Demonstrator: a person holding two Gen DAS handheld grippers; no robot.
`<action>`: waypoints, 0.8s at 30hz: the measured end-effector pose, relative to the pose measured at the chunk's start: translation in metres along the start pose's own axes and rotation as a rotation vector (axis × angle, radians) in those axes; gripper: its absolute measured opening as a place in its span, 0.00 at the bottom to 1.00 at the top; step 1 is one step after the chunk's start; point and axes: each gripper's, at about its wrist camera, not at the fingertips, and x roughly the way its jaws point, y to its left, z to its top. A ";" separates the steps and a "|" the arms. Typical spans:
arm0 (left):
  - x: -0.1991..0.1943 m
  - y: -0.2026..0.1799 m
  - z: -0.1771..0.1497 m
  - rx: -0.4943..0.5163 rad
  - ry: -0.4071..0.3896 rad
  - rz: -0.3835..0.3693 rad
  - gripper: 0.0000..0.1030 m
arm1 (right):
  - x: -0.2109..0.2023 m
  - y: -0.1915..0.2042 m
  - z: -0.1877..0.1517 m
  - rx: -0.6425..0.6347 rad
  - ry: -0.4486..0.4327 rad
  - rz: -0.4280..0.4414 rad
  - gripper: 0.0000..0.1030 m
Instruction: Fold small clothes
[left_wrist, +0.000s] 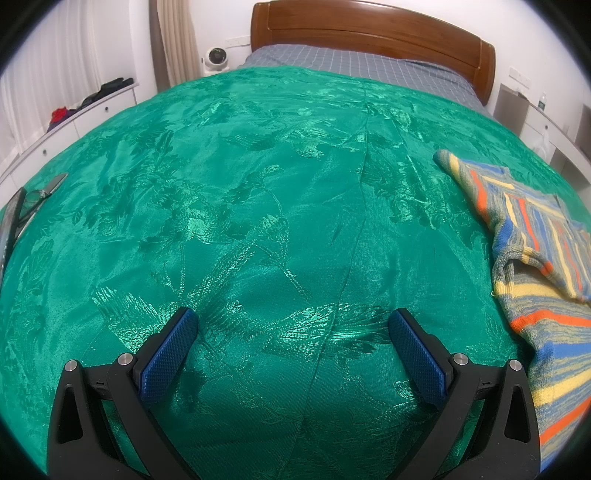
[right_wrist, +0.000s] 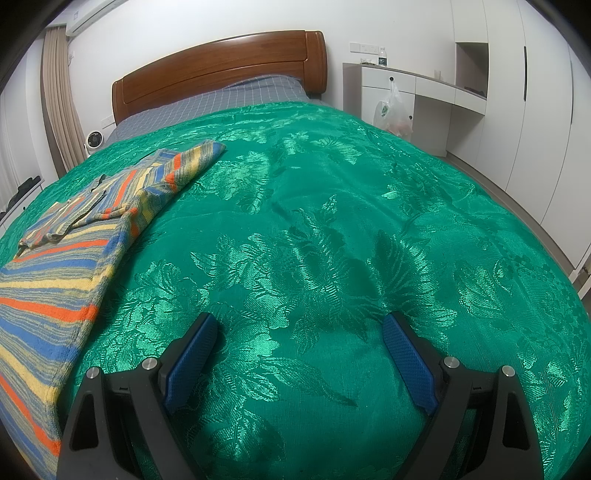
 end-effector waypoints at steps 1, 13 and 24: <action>0.000 0.000 0.000 0.000 0.000 0.000 1.00 | 0.000 0.000 0.000 0.000 0.000 0.000 0.88; 0.000 0.000 0.000 0.000 0.000 0.000 1.00 | 0.000 0.000 0.000 -0.003 0.003 -0.006 0.88; 0.000 -0.001 0.000 0.001 0.000 0.001 1.00 | 0.002 0.000 0.002 -0.007 0.005 -0.010 0.88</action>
